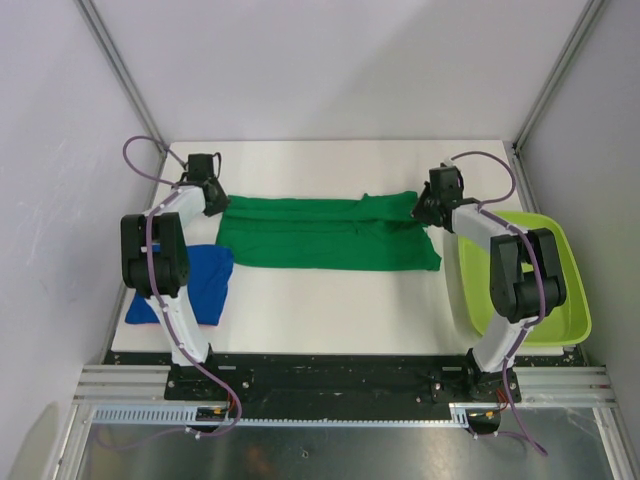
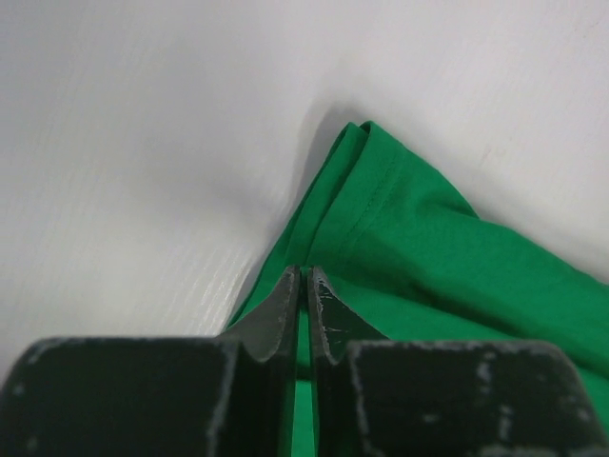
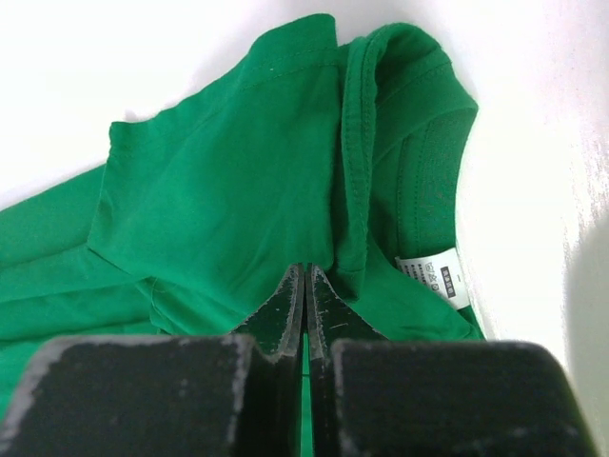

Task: Fold and stack the t-shirts
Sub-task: Fold the other side of the tshirt into a rectangle

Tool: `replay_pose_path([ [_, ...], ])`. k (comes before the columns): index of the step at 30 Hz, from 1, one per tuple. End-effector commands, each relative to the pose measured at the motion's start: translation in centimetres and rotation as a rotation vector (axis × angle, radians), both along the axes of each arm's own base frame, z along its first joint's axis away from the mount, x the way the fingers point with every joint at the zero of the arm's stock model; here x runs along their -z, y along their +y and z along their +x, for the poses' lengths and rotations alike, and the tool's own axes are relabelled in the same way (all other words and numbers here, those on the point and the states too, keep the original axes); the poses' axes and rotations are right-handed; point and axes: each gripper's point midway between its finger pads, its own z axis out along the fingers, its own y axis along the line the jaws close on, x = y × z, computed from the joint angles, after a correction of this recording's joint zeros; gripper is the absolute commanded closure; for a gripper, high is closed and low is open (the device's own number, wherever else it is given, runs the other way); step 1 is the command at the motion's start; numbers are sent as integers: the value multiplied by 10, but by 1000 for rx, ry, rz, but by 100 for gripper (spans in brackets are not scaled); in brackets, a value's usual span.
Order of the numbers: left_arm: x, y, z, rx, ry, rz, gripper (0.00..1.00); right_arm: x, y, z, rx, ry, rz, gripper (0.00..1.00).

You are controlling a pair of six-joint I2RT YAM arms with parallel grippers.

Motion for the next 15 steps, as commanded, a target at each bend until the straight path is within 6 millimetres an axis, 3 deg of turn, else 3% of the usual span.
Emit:
replay_pose_path([
  [1,-18,11,0,-22,-43,29,90,1,-5,3,16,-12,5,100],
  [11,-25,14,-4,-18,-52,47,93,6,-4,0,4,0,11,100],
  [13,-29,16,-6,-23,-58,49,84,5,-1,-1,-9,1,19,100],
  [15,-32,16,-12,-30,-64,43,67,1,0,-3,-20,-3,23,91],
])
